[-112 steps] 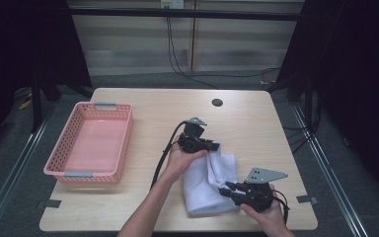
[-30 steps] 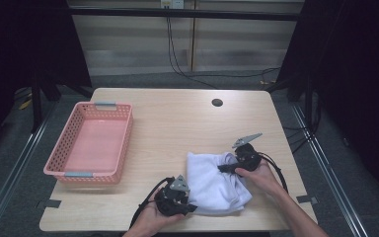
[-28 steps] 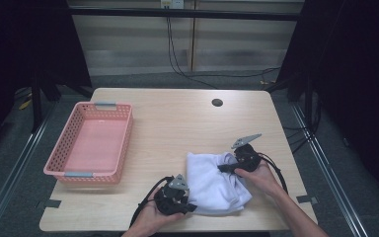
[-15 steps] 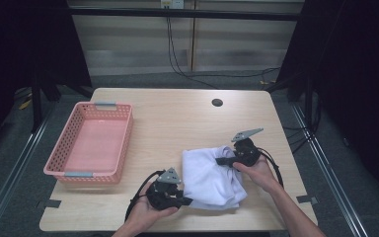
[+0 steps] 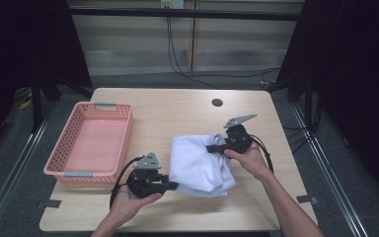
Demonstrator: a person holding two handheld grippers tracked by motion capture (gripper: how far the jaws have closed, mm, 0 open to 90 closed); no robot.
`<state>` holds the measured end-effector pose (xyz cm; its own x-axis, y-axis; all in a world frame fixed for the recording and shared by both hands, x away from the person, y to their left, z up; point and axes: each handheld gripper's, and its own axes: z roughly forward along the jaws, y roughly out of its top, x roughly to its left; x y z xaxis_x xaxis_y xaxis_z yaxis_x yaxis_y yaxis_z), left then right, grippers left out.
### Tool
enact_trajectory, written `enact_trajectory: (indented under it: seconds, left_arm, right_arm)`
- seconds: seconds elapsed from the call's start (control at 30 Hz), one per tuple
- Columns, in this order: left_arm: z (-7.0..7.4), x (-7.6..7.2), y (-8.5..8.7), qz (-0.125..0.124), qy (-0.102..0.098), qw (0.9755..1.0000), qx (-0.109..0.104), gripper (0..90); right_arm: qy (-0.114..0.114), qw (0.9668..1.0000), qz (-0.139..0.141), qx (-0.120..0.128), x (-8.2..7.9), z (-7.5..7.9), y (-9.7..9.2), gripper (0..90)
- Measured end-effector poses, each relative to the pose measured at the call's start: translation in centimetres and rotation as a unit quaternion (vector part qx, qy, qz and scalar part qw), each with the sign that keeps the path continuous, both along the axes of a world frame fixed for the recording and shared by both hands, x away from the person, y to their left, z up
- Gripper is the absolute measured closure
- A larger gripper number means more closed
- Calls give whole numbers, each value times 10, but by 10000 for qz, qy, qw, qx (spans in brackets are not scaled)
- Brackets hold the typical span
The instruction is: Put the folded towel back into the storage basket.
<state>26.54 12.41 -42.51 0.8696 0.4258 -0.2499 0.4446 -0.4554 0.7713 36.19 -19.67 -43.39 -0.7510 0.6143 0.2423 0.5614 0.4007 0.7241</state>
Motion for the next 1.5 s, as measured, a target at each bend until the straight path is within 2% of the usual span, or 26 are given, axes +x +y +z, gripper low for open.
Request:
enact_trajectory:
  seconds: [0.07,0.33,0.43,0.5,0.63,0.73,0.87,0.93,1.0,1.07,1.1,1.17,1.2,1.23,1.33,1.5]
  left_arm:
    - [1,2,6,76,28,9999,-77,726]
    - [12,8,23,222,-103,9996,-162,727]
    - [13,12,29,296,-64,9992,-252,726]
    - [15,14,32,331,-106,9992,-183,725]
    - [20,18,38,407,-153,9988,-211,727]
    - [22,22,42,452,-112,9985,-274,729]
    - [24,25,51,508,-204,9978,-374,729]
    - [25,27,55,544,-131,9974,-452,730]
    - [27,27,57,566,-159,9975,-380,730]
    - [31,27,60,575,-223,9973,-397,730]
    - [33,28,63,615,-223,9967,-473,731]
    - [37,28,67,647,-294,9967,-380,731]
    - [39,29,70,685,-323,9964,-386,732]
    - [40,29,74,711,-301,9959,-480,732]
    - [42,30,89,759,-340,9953,-501,732]
    - [48,30,117,1017,-368,9919,-672,735]
  right_arm:
    - [-34,10000,-4,50,4,5,5,682]
    - [-158,9996,78,235,17,17,22,682]
    - [-136,9995,90,254,23,20,27,683]
    - [-103,9994,116,305,27,19,30,684]
    - [-46,9993,141,337,34,21,35,685]
    - [-72,9992,149,362,39,24,40,686]
    - [-154,9985,154,494,45,32,44,686]
    - [-186,9984,159,501,47,34,47,686]
    - [-189,9987,185,447,49,37,53,686]
    - [-215,9988,234,362,53,41,58,686]
    - [-228,9986,238,418,54,43,60,686]
    - [-247,9985,264,422,57,46,66,686]
    - [-258,9985,284,394,59,49,69,686]
    - [-286,9982,295,428,61,51,73,687]
    - [-331,9978,359,457,65,59,86,687]
    - [-419,9972,494,366,73,73,116,688]
